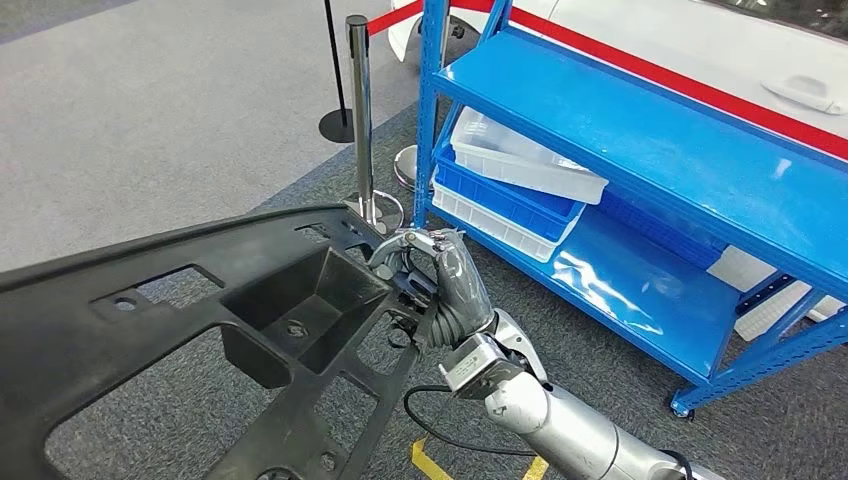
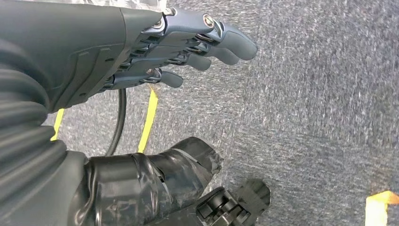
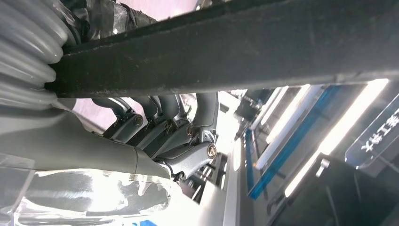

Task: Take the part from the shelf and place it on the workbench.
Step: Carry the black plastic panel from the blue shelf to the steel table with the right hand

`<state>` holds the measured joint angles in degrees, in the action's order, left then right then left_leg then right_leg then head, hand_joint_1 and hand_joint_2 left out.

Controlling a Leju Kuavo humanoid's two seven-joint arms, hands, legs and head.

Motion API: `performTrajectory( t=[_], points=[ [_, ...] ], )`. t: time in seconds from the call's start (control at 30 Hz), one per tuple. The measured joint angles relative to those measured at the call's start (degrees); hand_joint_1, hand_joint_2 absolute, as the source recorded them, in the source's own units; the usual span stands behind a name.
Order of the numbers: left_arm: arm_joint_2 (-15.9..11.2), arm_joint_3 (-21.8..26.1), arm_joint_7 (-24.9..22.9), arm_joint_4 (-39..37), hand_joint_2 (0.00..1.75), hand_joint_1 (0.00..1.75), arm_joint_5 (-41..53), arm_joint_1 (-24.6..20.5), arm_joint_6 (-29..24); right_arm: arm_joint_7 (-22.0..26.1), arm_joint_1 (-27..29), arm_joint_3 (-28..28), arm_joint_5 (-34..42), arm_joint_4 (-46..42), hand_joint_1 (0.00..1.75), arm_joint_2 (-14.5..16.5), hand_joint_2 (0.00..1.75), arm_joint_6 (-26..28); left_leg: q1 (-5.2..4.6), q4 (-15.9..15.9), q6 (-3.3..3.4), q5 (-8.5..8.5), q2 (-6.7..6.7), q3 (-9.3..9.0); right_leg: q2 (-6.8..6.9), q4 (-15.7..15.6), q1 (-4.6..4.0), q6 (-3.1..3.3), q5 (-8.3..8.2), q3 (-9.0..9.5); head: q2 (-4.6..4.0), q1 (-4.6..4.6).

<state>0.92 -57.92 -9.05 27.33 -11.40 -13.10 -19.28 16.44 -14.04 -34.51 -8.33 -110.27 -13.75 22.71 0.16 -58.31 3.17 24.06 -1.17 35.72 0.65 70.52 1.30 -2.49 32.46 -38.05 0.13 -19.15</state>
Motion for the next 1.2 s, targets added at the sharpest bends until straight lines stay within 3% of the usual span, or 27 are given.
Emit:
performTrajectory(
  t=[0.03,0.07,0.17,0.23,0.27,0.3,0.4,0.43,0.5,0.57,0.63,0.67,0.73,0.8,0.83,0.87,0.93,1.0,1.07,1.13,1.17,1.2],
  points=[
    [0.1,0.0,0.0,-0.1,1.75,0.0,0.0,0.0,0.0,0.0,0.0,0.0,0.0,0.1,1.75,0.0,1.75,0.0,-0.1,-0.1,0.09,0.0,-0.69,0.02,-0.33,3.3,-0.11,0.03,0.99,-1.71,0.0,-0.14],
    [0.1,0.0,0.0,-0.1,1.75,0.0,0.0,0.0,0.0,0.1,0.1,0.0,0.0,0.1,1.75,0.0,1.75,0.0,-0.2,-0.2,0.12,0.0,-1.47,0.03,-0.45,4.6,-0.19,0.13,0.77,-2.54,0.0,-0.32],
    [0.1,0.0,0.0,-0.3,1.75,0.0,0.0,0.1,0.0,0.1,0.1,0.0,0.0,0.2,1.75,0.0,1.75,0.0,-0.31,-0.4,0.14,0.01,-2.81,0.02,-0.58,2.9,-0.26,0.43,-1.58,-2.17,0.0,-0.67],
    [0.1,0.0,0.0,-0.3,1.75,0.0,0.0,0.1,0.0,0.1,0.1,0.0,0.0,0.2,1.75,0.0,1.75,0.0,-0.32,-0.4,0.14,0.01,-2.95,0.01,-0.62,2.2,-0.26,0.47,-2.0,-1.88,0.0,-0.68],
    [0.1,0.0,0.0,-0.3,1.75,0.0,0.0,0.1,0.0,0.1,0.1,0.0,0.0,0.2,1.75,0.0,1.75,0.0,-0.32,-0.4,0.13,0.02,-3.13,0.01,-0.71,1.3,-0.26,0.53,-2.57,-1.45,0.0,-0.68],
    [0.2,0.0,0.0,-0.4,1.75,0.0,0.0,0.0,0.0,0.1,0.1,0.0,0.0,0.2,1.75,0.0,1.75,0.0,-0.29,-0.5,0.09,0.03,-3.66,0.03,-1.88,-2.0,-0.23,0.77,-3.83,0.01,0.0,-0.68],
    [0.4,0.0,-0.1,-0.5,1.75,0.0,0.0,0.0,0.1,0.3,0.0,0.0,0.0,0.2,1.75,0.0,1.75,0.0,0.0,-0.5,-1.14,-0.38,-6.86,0.97,-4.5,-11.4,-0.16,1.49,-6.88,4.25,0.0,-1.12],
    [0.4,0.0,-0.2,-0.6,1.75,0.0,-0.1,0.1,0.1,0.3,0.0,0.0,0.1,0.2,1.75,0.1,1.75,0.0,-0.03,-0.5,-1.67,-0.44,-6.93,1.26,-3.8,-12.0,0.01,1.65,-7.04,4.56,0.0,-1.29],
    [0.4,0.0,-0.3,-0.7,1.75,0.0,-0.1,0.0,0.2,0.4,-0.1,0.0,0.1,0.3,1.75,0.3,1.75,0.0,-0.35,-2.6,-2.3,1.02,-4.11,2.24,-2.24,-12.7,0.39,2.22,-7.36,5.02,0.0,-1.68],
    [0.4,0.0,-0.5,-0.8,1.75,0.0,0.0,-0.1,0.4,0.5,-0.1,0.0,0.3,0.4,1.75,0.5,1.75,0.0,-0.13,-9.5,-2.89,4.61,-0.56,5.46,-0.51,-12.9,0.24,2.51,-7.32,5.17,-0.01,-2.06],
    [0.4,0.0,-0.6,-0.9,1.75,0.0,0.1,-0.1,0.6,0.5,-0.1,0.0,0.3,0.6,1.75,0.5,1.75,-0.1,0.3,-15.7,-3.37,6.77,0.56,8.58,1.31,-12.8,0.15,2.54,-7.16,5.18,-0.01,-2.13],
    [0.4,0.0,-0.7,-0.9,1.75,0.0,0.1,0.0,0.7,0.6,0.0,0.0,0.3,0.6,1.75,0.5,1.75,-0.1,0.45,-16.2,-3.53,6.46,0.69,8.89,2.07,-12.8,0.17,2.49,-7.07,5.2,-0.02,-2.18],
    [0.4,0.0,-0.7,-1.0,1.75,0.0,0.2,0.0,0.8,0.6,0.0,0.0,0.4,0.7,1.75,0.6,1.75,-0.2,0.64,-10.3,-3.7,2.96,1.42,5.64,3.59,-12.6,0.24,2.18,-6.71,5.4,-0.02,-2.27],
    [0.4,0.0,-0.8,-1.1,1.75,0.0,0.3,-0.1,0.9,0.6,-0.1,0.0,0.4,0.8,1.75,0.8,1.75,-0.2,0.34,-2.8,-3.37,0.54,3.5,1.6,4.88,-12.3,0.17,1.65,-6.24,5.67,-0.02,-2.28],
    [0.4,0.0,-0.9,-1.2,1.75,0.0,0.4,-0.2,1.0,0.7,-0.1,0.0,0.4,0.9,1.75,0.9,1.75,-0.2,0.12,-1.1,-2.95,0.32,4.3,0.73,5.4,-12.2,0.03,1.32,-6.05,5.78,-0.01,-2.24],
    [0.5,0.0,-1.0,-1.3,1.75,0.0,0.6,-0.2,1.1,0.7,-0.2,0.0,0.5,0.9,1.75,1.0,1.75,-0.2,-0.1,-0.8,-2.48,0.65,4.61,0.68,5.88,-12.2,-0.17,1.01,-5.92,5.89,-0.01,-2.16],
    [0.5,0.0,-1.2,-1.5,1.75,0.0,1.0,-0.2,1.5,0.9,-0.3,0.0,0.9,1.1,1.75,1.2,1.75,-0.3,-0.05,-0.8,-1.55,0.57,3.53,0.77,6.65,-12.2,-0.25,0.33,-5.63,6.16,0.0,-2.01],
    [0.5,0.0,-1.4,-1.6,1.75,0.0,1.2,-0.2,1.7,1.0,-0.4,0.1,1.2,1.3,1.75,1.4,1.75,-0.5,0.17,-0.4,-0.88,0.42,2.2,0.47,4.58,-10.9,0.05,-0.17,-4.4,5.86,-0.01,-1.87],
    [0.5,0.0,-1.4,-1.6,1.75,0.0,1.3,-0.3,1.8,1.2,-0.4,0.1,1.5,1.4,1.75,1.4,1.75,-0.7,0.23,-0.3,-0.36,0.32,1.07,0.28,1.16,-6.0,0.16,-0.24,-1.69,3.6,-0.01,-1.76],
    [0.5,0.0,-1.5,-1.6,1.75,0.0,1.6,-0.3,1.9,1.7,-0.3,0.1,2.3,1.5,1.75,1.4,1.75,-1.0,0.07,-0.3,0.0,0.34,-0.37,0.27,-0.16,1.1,-0.07,-0.07,0.82,-0.21,-0.02,-1.92],
    [0.5,0.0,-1.5,-1.6,1.75,0.0,1.7,-0.3,1.9,2.0,-0.2,0.1,2.9,1.6,1.75,1.4,1.75,-1.1,-0.03,-0.4,0.08,0.37,-1.25,0.24,-0.39,3.4,-0.18,0.05,1.06,-1.69,-0.02,-2.14],
    [0.5,0.0,-1.5,-1.6,1.75,0.0,1.8,-0.2,1.9,2.3,-0.2,0.1,3.6,1.7,1.75,1.4,1.75,-1.3,-0.14,-0.5,0.12,0.41,-2.17,0.19,-0.49,3.2,-0.23,0.24,-0.03,-2.02,-0.02,-2.5]
  ],
)
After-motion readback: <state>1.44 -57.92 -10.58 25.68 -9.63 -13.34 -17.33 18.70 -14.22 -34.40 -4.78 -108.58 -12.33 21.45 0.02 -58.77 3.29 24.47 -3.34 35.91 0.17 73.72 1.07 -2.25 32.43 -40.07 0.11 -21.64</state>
